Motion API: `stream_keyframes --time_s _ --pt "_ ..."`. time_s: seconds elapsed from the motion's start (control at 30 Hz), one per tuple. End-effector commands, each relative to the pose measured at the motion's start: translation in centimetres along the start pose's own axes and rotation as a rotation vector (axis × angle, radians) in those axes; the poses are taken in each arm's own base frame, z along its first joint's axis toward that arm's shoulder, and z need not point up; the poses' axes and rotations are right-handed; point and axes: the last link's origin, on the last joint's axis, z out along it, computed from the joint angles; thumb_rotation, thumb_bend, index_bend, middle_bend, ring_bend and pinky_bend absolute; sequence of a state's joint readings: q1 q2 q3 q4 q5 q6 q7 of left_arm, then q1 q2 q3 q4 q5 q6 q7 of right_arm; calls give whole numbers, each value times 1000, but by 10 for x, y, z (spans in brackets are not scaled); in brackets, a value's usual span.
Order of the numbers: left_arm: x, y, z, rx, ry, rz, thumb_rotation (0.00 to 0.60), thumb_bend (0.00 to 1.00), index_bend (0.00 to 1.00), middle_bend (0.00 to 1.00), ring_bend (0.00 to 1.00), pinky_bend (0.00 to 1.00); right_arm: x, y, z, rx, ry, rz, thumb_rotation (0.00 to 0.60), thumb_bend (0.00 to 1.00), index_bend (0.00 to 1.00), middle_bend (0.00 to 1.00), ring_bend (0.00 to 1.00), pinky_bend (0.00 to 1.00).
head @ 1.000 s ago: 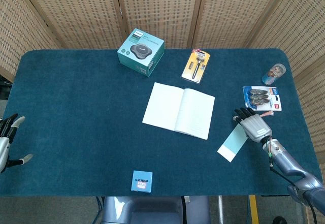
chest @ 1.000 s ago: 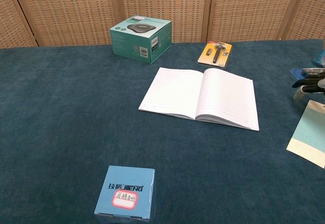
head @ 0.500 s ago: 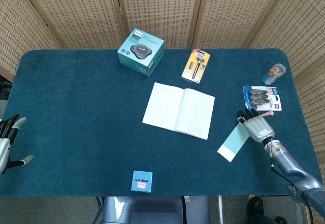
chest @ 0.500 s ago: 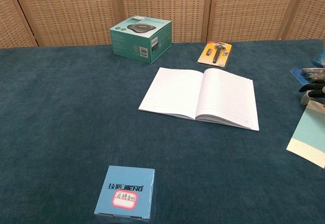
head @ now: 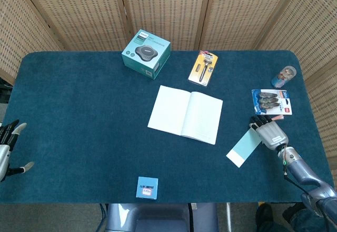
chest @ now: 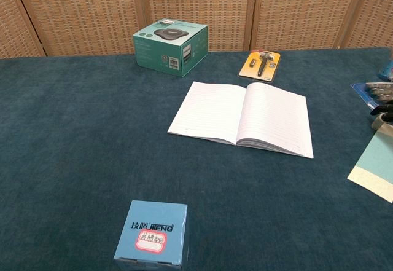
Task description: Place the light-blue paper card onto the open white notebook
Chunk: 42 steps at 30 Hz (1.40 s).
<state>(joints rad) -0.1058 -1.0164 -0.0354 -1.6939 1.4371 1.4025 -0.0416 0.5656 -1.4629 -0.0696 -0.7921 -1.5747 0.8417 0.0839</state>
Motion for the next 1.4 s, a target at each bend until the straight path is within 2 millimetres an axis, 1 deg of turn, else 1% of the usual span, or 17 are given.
stream_keyframes --time_s 0.03,0.23,0.43,0.77,0.93,1.03,1.1,1.13,1.17,1.2,1.23,1.27,1.3,1.4 --pt "0 0 0 0 -3 2 600 0 0 0 0 0 -2 5 -4 -12 -6 -2 600 1000 209 74 0 98" --pt "-1 2 0 -5 -10 4 600 0 0 0 0 0 -12 20 -17 -38 -66 -31 600 1000 209 98 0 111" --pt "-2 3 0 -7 -13 9 600 0 0 0 0 0 -17 33 -30 -69 -92 -35 600 1000 209 102 0 125" --pt "-5 4 3 -13 -33 16 600 0 0 0 0 0 -26 47 -50 -101 -115 -16 600 1000 209 103 0 128" --pt "-6 6 4 -17 -43 23 600 0 0 0 0 0 -30 50 -64 -96 -133 -1 600 1000 210 103 0 136" --pt "-6 7 5 -19 -43 24 600 0 0 0 0 0 -27 51 -71 -88 -111 21 600 1000 209 88 0 136" --pt "-6 7 4 -19 -41 25 600 0 0 0 0 0 -23 52 -74 -92 -83 34 600 988 209 52 0 136" --pt "-6 7 5 -19 -40 26 600 0 0 0 0 0 -21 53 -74 -96 -66 41 600 844 205 27 0 136" --pt "-6 7 5 -18 -39 28 600 0 0 0 0 0 -18 55 -75 -108 -37 58 600 624 189 11 0 136" --pt "-6 7 5 -17 -39 30 600 0 0 0 0 0 -15 56 -76 -117 -15 73 600 424 168 2 0 136" --pt "-6 7 5 -17 -40 31 600 0 0 0 0 0 -12 57 -77 -125 6 94 600 149 134 0 0 136" --pt "-6 7 5 -17 -41 32 600 0 0 0 0 0 -9 59 -77 -133 29 122 600 30 106 0 0 136" --pt "-6 7 5 -17 -43 34 600 0 0 0 0 0 -5 60 -78 -134 57 158 600 0 89 0 0 136" --pt "-7 7 5 -21 -48 39 600 0 0 0 0 0 9 66 -82 -103 111 237 600 0 64 0 0 136"
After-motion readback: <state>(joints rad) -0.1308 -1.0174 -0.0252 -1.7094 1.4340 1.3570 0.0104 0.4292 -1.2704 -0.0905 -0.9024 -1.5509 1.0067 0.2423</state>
